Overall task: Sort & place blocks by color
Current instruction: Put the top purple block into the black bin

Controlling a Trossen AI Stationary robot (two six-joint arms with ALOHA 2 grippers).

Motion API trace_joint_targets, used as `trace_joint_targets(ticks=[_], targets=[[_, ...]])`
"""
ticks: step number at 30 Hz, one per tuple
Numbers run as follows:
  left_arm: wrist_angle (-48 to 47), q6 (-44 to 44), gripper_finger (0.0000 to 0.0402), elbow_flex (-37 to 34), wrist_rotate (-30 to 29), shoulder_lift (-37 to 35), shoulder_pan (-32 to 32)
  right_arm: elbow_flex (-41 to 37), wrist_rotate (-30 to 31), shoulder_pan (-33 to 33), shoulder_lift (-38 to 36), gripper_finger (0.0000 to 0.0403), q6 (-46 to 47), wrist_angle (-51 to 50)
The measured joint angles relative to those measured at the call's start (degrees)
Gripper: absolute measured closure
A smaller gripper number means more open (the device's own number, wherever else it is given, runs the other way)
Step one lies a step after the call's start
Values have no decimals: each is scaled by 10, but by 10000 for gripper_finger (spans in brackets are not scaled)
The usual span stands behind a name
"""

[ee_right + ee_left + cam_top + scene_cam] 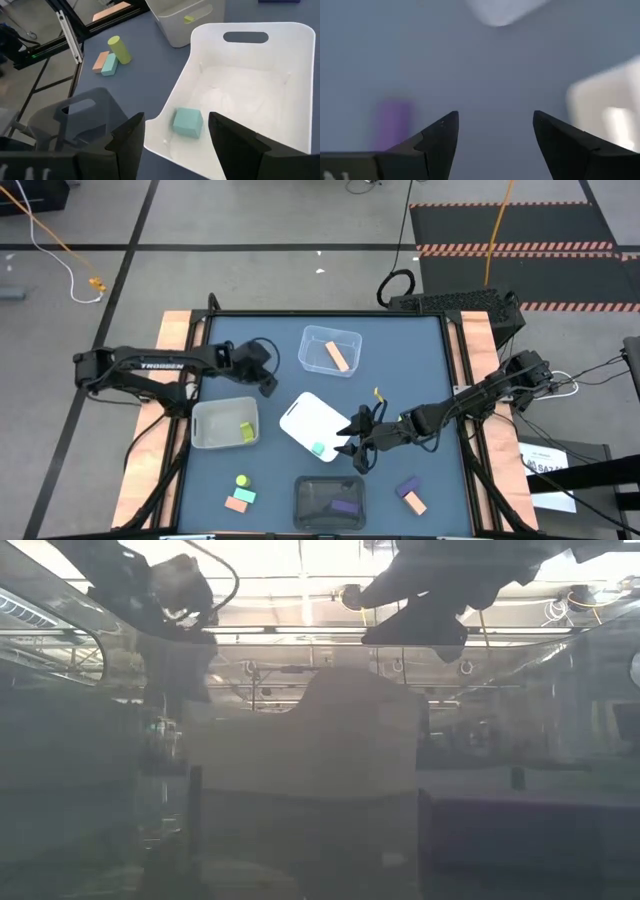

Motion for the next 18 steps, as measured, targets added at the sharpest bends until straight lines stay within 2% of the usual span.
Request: trace_joint_targets(ticks=[6, 18], targets=[[-124, 2, 147, 0, -82, -3, 45, 0, 0, -8, 0, 191, -41, -1], [-125, -3, 147, 0, -111, 82, 47, 0, 0, -38, 0, 191, -70, -10]])
